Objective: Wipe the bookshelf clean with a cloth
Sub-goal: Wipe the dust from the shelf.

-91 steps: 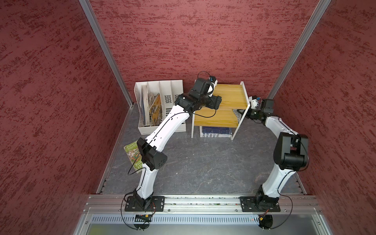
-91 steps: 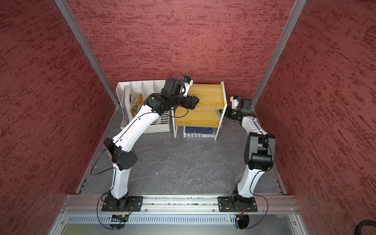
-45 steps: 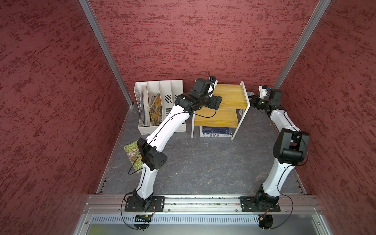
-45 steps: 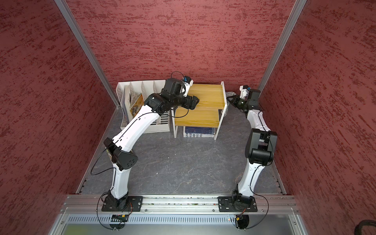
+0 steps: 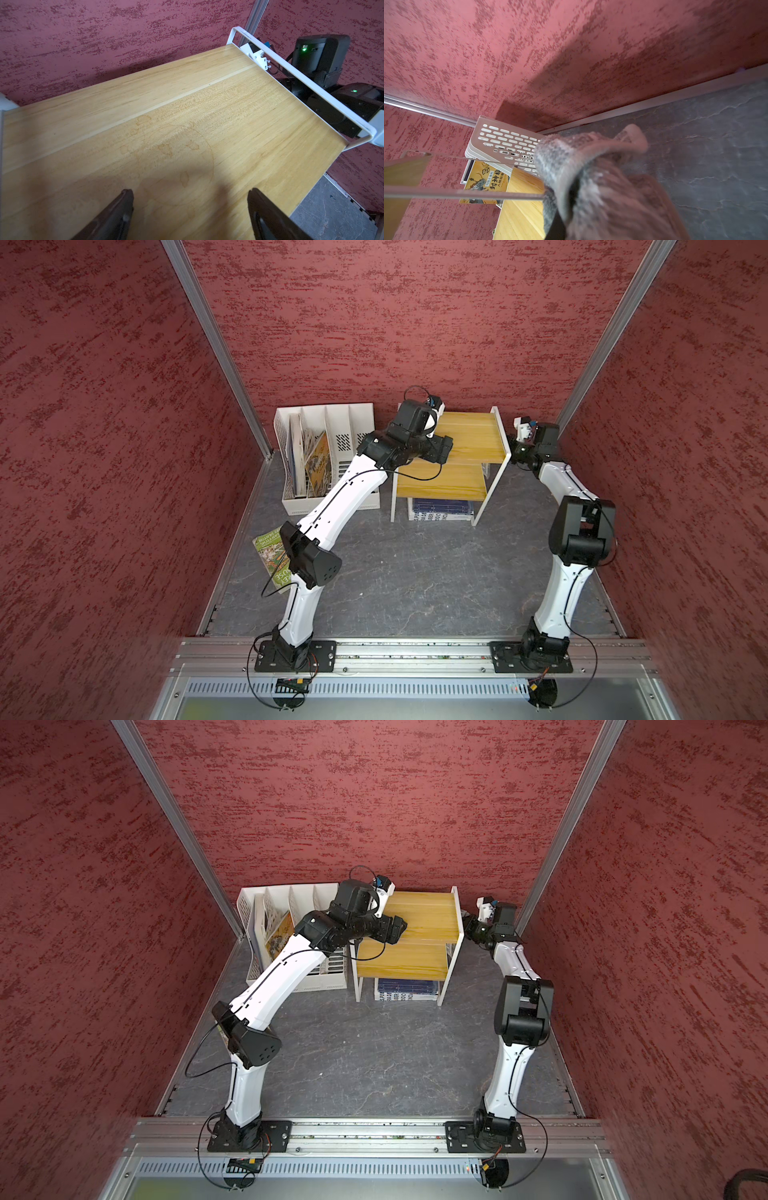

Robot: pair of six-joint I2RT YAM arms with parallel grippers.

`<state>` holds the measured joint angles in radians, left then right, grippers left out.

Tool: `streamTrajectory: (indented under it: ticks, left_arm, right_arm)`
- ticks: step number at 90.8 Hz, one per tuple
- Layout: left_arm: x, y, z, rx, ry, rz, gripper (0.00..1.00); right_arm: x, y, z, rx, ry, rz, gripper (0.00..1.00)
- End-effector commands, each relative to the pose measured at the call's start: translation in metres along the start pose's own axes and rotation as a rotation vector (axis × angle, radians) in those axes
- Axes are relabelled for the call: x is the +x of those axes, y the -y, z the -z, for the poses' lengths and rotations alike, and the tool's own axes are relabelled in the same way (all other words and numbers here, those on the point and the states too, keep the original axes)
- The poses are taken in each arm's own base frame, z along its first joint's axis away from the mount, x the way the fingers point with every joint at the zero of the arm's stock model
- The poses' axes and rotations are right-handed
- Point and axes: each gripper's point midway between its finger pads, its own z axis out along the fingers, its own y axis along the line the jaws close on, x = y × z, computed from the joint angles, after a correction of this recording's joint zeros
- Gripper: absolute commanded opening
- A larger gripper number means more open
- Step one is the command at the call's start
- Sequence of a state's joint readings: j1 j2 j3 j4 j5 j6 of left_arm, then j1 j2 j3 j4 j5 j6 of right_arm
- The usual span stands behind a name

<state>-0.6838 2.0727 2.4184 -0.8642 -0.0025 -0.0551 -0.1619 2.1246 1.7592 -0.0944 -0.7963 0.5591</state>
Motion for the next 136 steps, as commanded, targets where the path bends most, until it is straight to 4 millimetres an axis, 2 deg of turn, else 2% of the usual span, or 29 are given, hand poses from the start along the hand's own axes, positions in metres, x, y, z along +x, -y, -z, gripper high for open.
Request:
streamTrajectory:
  ticks: [1, 50, 80, 96, 121, 136]
  left_arm:
    - [0.055, -0.003, -0.024, -0.015, -0.188, 0.020, 0.89]
    - [0.056, 0.001, -0.026, -0.014, -0.189, 0.022, 0.89]
    - [0.057, 0.003, -0.026, -0.012, -0.191, 0.022, 0.89]
    - [0.057, 0.004, -0.026, -0.010, -0.191, 0.022, 0.89]
    - [0.056, 0.005, -0.026, -0.003, -0.187, 0.020, 0.89]
    - [0.056, 0.006, -0.026, 0.000, -0.188, 0.020, 0.89]
  right_arm:
    - [0.001, 0.001, -0.012, -0.015, -0.001, 0.032, 0.00]
    - [0.060, 0.071, -0.041, 0.092, -0.132, -0.023, 0.00]
    - [0.084, 0.111, -0.052, 0.192, -0.182, -0.079, 0.00]
    - [0.085, 0.106, -0.053, 0.188, -0.197, -0.064, 0.00]
    - [0.048, 0.047, -0.044, 0.031, -0.110, -0.026, 0.00]
    - [0.028, 0.023, -0.032, 0.023, -0.062, 0.044, 0.00]
